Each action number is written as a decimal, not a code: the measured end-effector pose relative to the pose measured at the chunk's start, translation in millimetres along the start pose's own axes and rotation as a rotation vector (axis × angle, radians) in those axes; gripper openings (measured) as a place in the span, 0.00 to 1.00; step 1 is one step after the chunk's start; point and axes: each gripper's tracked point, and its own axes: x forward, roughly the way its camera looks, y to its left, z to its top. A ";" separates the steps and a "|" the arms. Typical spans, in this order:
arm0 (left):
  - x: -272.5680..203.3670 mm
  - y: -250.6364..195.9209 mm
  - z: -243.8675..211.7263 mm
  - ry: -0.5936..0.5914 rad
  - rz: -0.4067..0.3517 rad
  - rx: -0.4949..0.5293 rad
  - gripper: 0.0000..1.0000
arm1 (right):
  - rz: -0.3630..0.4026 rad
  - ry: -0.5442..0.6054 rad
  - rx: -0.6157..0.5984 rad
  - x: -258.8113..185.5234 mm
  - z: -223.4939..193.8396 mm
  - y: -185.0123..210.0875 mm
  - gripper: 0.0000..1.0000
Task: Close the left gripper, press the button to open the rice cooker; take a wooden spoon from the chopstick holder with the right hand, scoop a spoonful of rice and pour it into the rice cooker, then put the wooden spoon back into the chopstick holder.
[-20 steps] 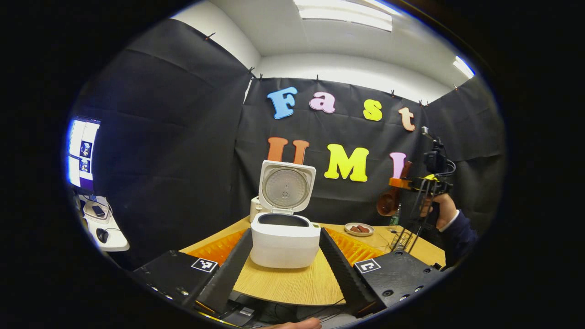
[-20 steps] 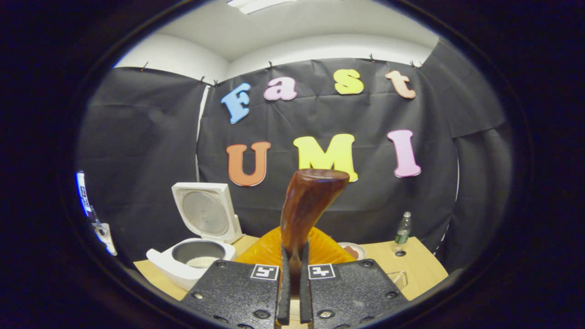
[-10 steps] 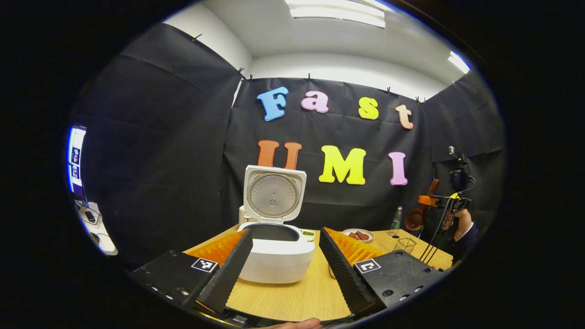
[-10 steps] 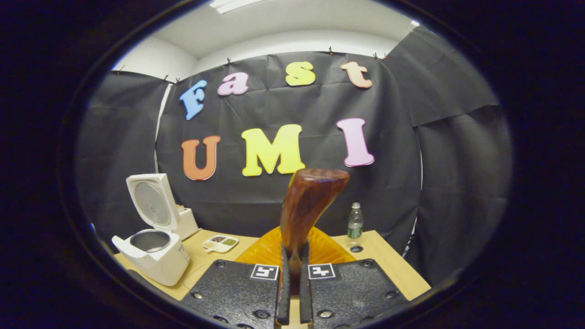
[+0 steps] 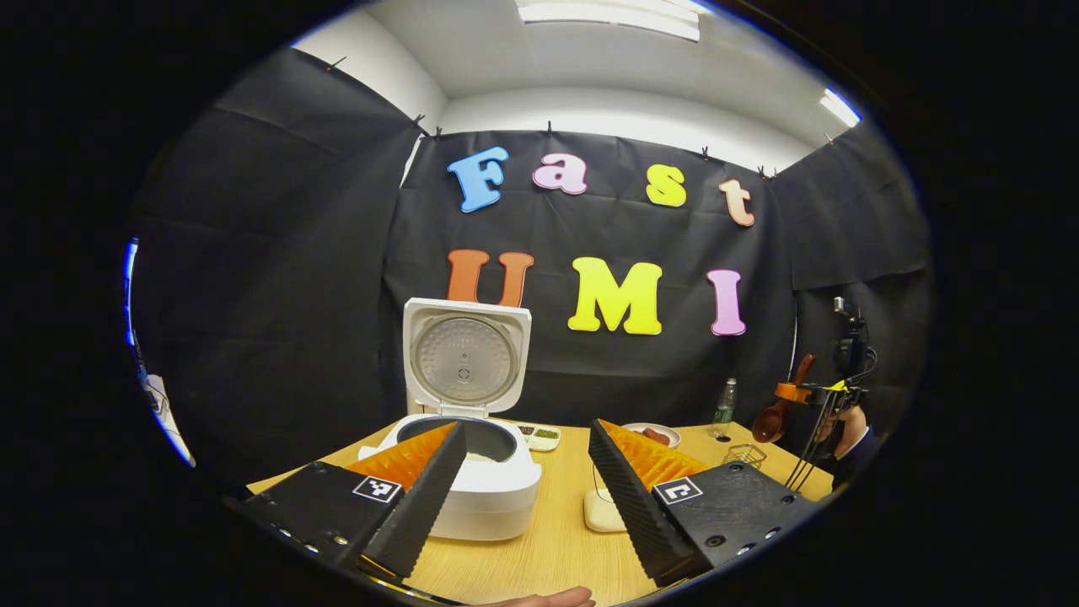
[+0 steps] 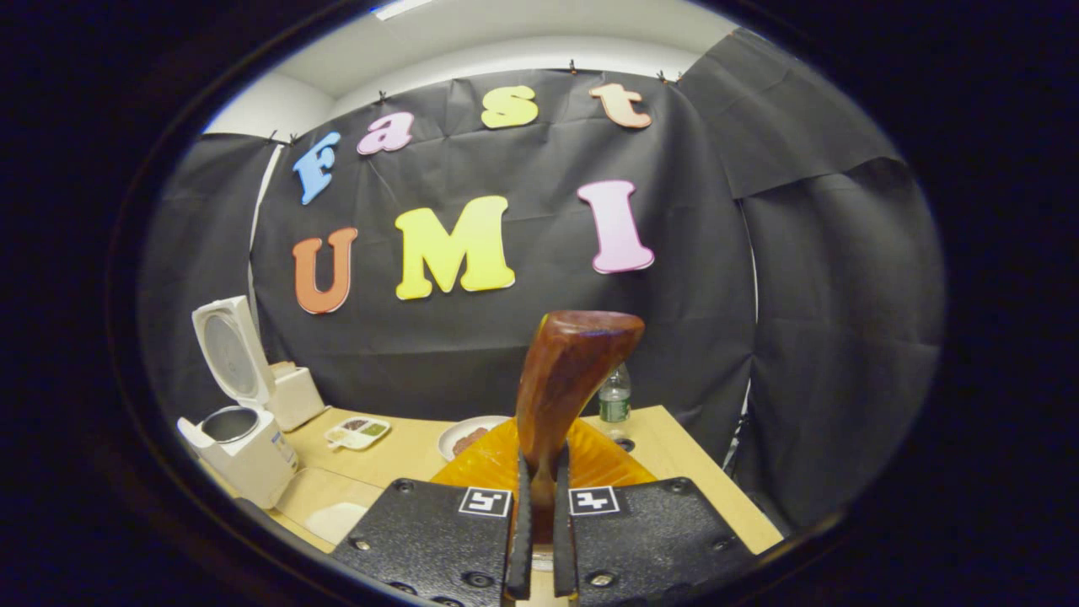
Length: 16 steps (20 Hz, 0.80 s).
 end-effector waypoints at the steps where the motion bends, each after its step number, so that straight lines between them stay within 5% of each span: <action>1: 5.6 -2.8 -0.4 0.004 -0.002 0.004 0.93 | 0.002 0.016 0.009 9.7 -8.3 -2.8 0.12; 7: 39.0 -16.1 5.5 0.021 -0.012 0.003 0.93 | -0.004 0.087 -0.011 46.9 -49.7 -25.0 0.17; 10: 54.9 -13.6 13.5 0.023 -0.002 0.016 0.93 | -0.051 0.030 -0.061 35.2 -29.4 -34.3 0.77; 14: 76.0 -17.2 24.1 0.024 -0.017 0.021 0.93 | -0.115 -0.038 -0.056 -1.2 0.7 -34.6 1.00; 16: 85.4 -12.2 30.4 0.028 -0.015 0.033 0.93 | -0.100 -0.053 -0.036 -25.4 11.6 -22.8 1.00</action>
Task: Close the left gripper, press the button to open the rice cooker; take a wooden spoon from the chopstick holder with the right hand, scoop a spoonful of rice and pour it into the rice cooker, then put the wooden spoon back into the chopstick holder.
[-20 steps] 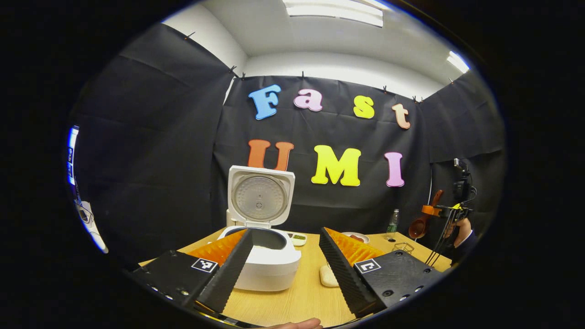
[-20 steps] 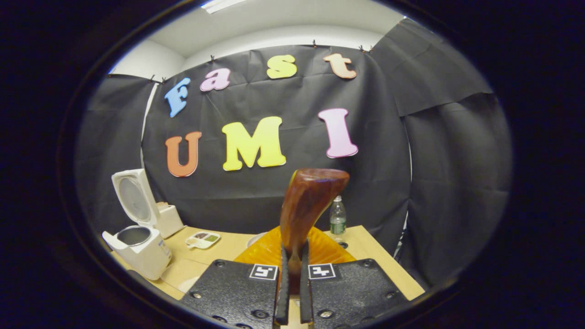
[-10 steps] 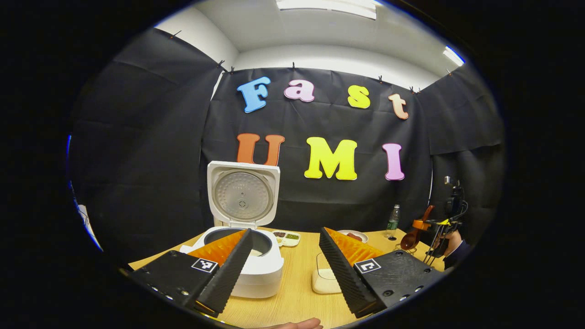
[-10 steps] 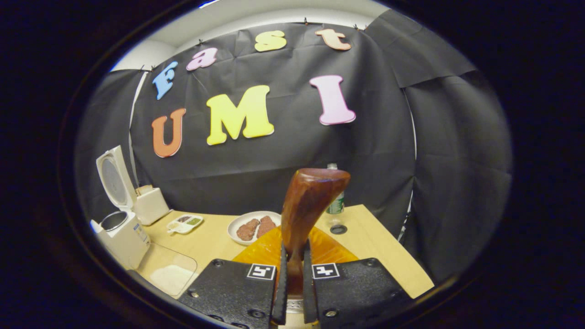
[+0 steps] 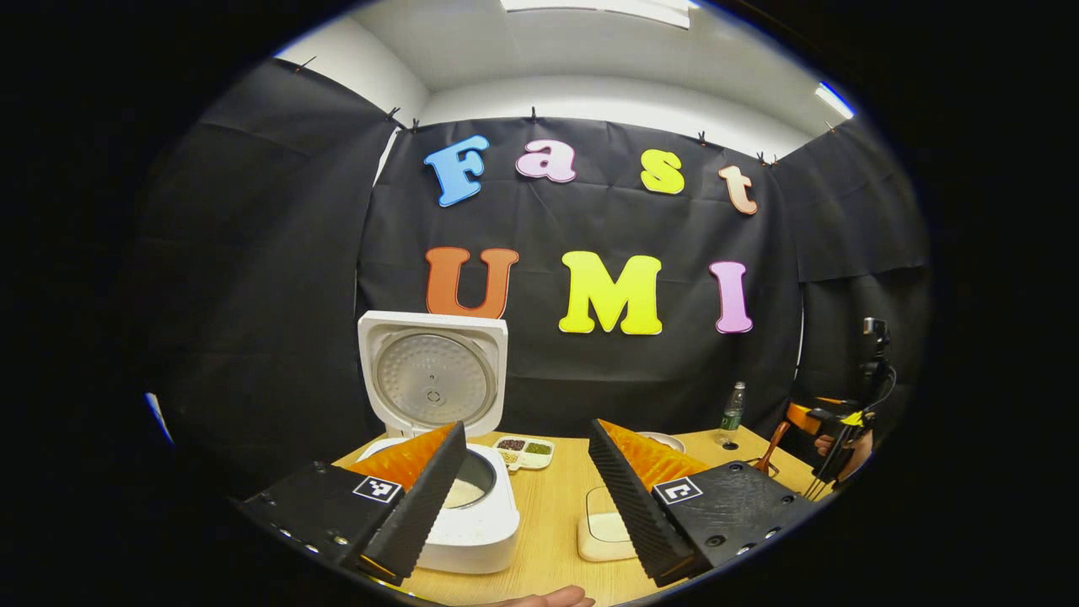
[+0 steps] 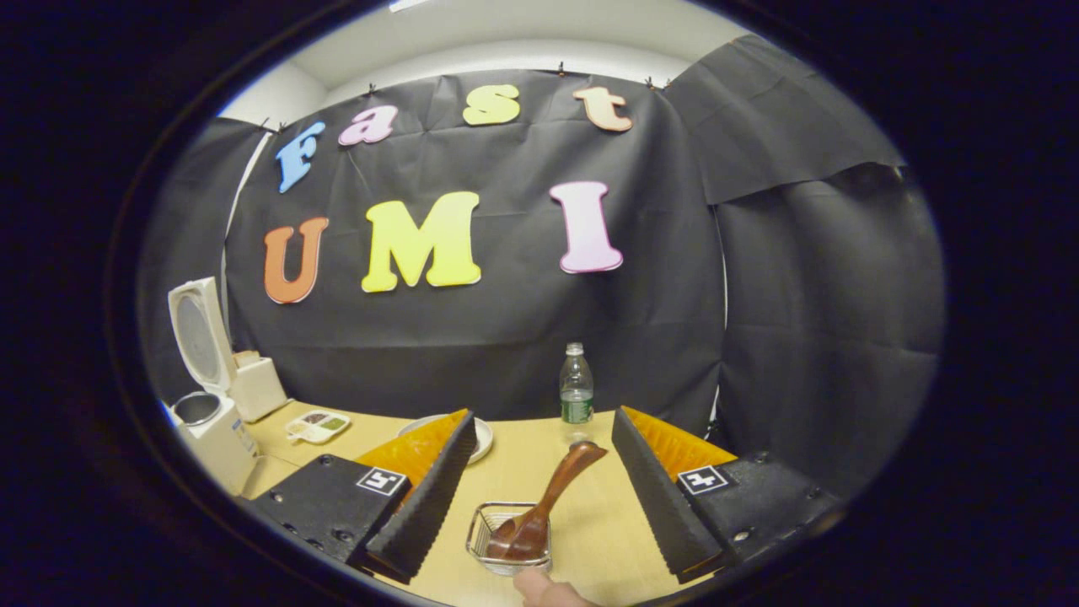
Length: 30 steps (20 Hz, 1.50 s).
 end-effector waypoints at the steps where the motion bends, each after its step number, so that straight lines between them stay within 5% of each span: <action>1: 3.6 -2.2 3.0 0.001 -0.013 0.001 0.93 | 0.010 -0.006 0.002 -12.1 6.5 5.8 1.00; 10: 62.0 37.7 60.7 0.002 0.006 0.021 0.93 | 0.106 -0.097 -0.074 -100.8 41.0 48.9 1.00; 14: 87.1 44.9 81.2 0.037 -0.023 -0.011 0.93 | 0.144 -0.121 -0.074 -115.0 43.3 57.0 1.00; 22: 178.9 87.2 102.5 0.042 0.036 0.019 0.93 | 0.234 -0.166 -0.066 -129.7 41.2 73.6 1.00; 30: 254.6 136.1 81.3 0.039 0.118 0.010 0.93 | 0.204 -0.175 -0.089 -139.9 34.9 82.5 1.00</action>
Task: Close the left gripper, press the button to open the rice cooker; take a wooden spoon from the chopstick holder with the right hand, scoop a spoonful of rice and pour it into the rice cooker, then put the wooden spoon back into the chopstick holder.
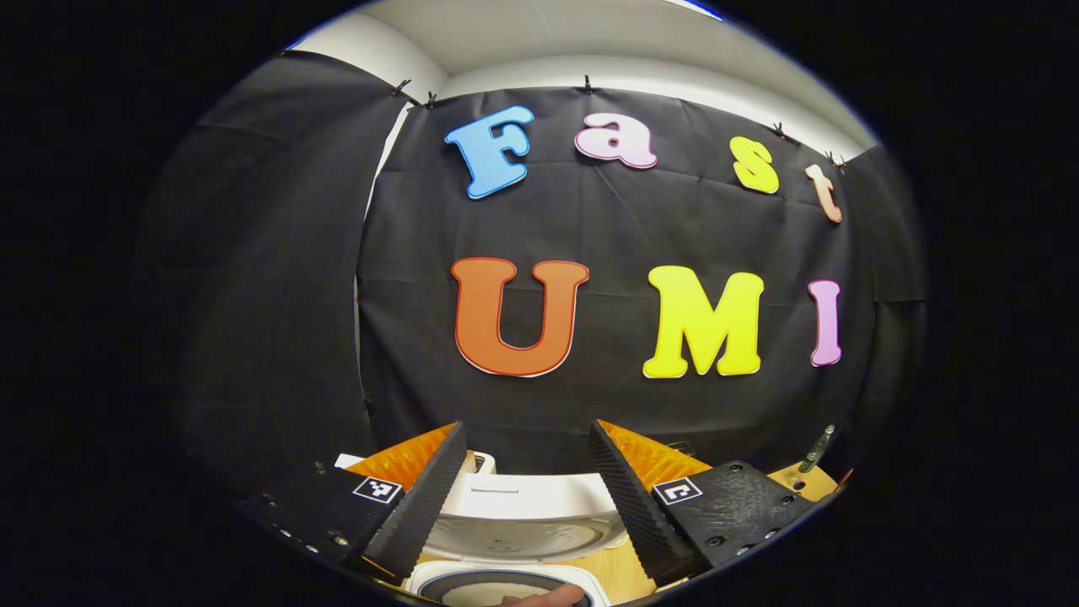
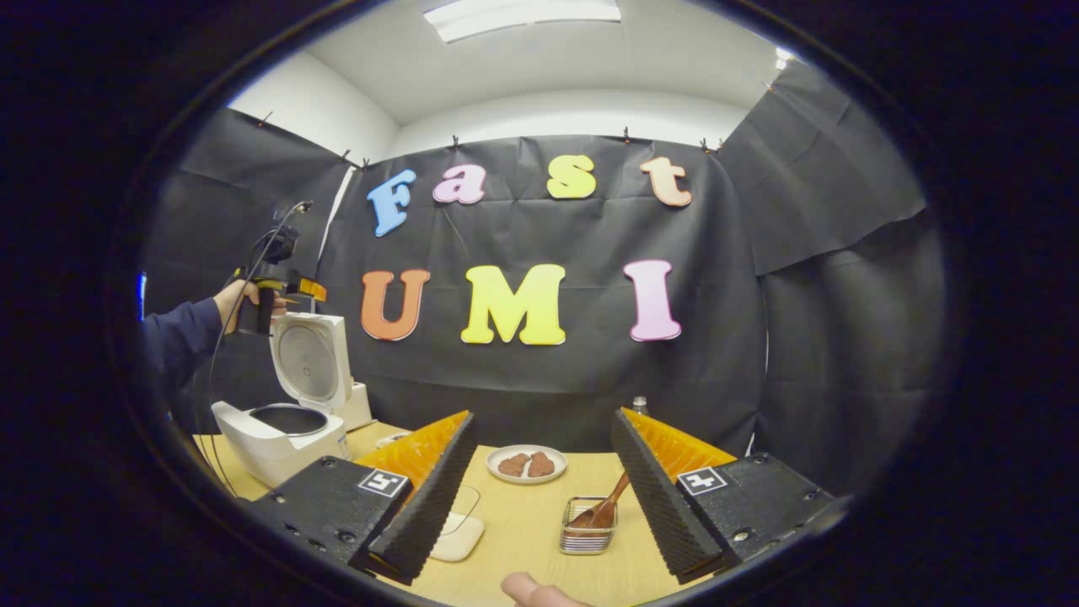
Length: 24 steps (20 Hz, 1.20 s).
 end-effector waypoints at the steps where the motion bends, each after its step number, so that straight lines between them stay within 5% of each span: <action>1: 7.9 3.2 -3.8 0.004 0.004 0.016 0.93 | -0.004 0.006 -0.004 -2.1 -1.8 2.0 1.00; 9: 30.0 17.2 -32.9 0.119 0.054 0.042 0.96 | 0.001 0.010 -0.034 -22.2 -4.1 20.7 1.00; 18: -34.1 11.0 -50.5 0.156 0.049 0.045 0.97 | -0.004 0.017 0.001 -47.5 5.8 24.8 1.00; 24: -89.1 9.3 -112.9 0.226 0.044 0.046 0.95 | 0.030 0.032 0.004 -68.5 13.3 38.4 1.00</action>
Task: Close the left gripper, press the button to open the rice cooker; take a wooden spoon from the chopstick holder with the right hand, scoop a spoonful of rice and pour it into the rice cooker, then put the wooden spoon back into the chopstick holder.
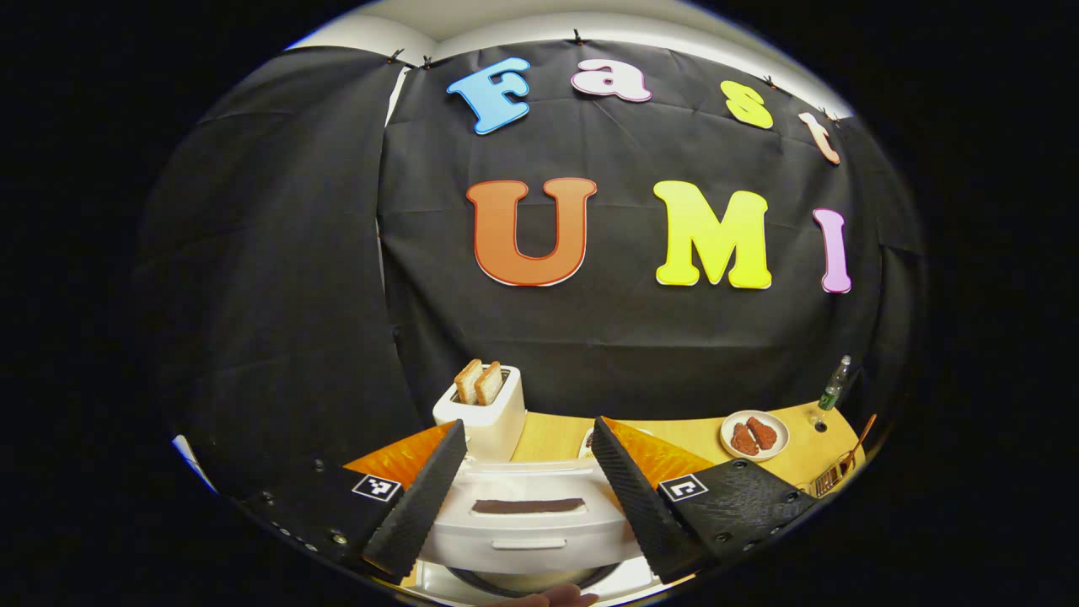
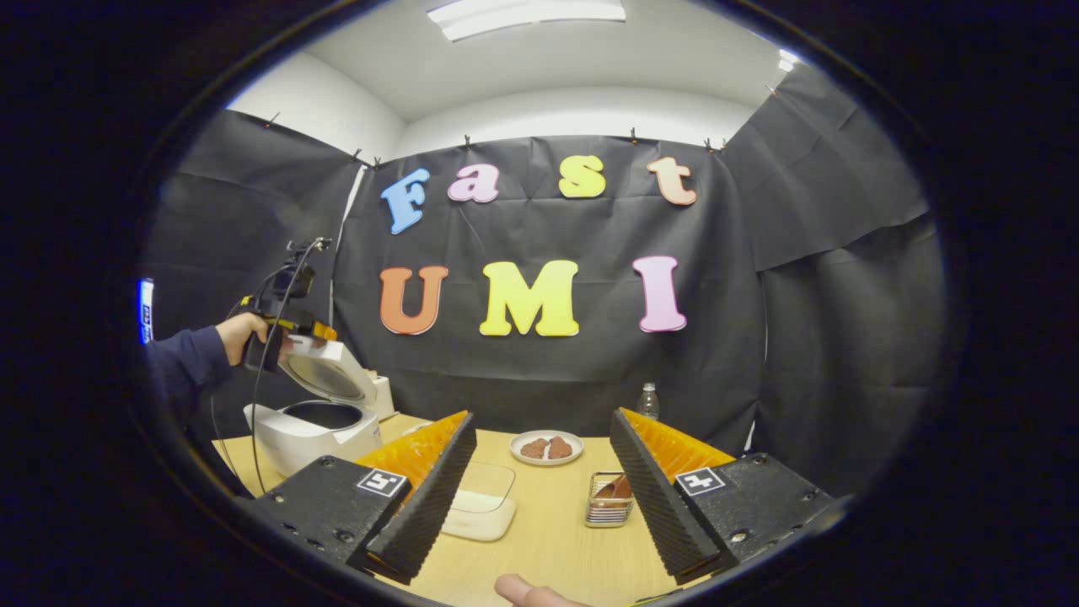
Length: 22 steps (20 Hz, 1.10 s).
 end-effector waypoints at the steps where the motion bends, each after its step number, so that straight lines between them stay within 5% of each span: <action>1: -6.0 -0.3 -12.8 0.015 -0.007 -0.027 0.96 | 0.004 -0.007 -0.003 -4.3 2.5 2.2 1.00; 9: -36.2 -8.3 -93.8 0.105 -0.002 -0.030 0.99 | 0.031 -0.016 0.026 -34.8 16.7 25.8 1.00; 22: -62.4 -12.1 -140.6 0.116 -0.002 -0.013 0.99 | 0.024 -0.076 0.077 -62.8 61.2 63.4 1.00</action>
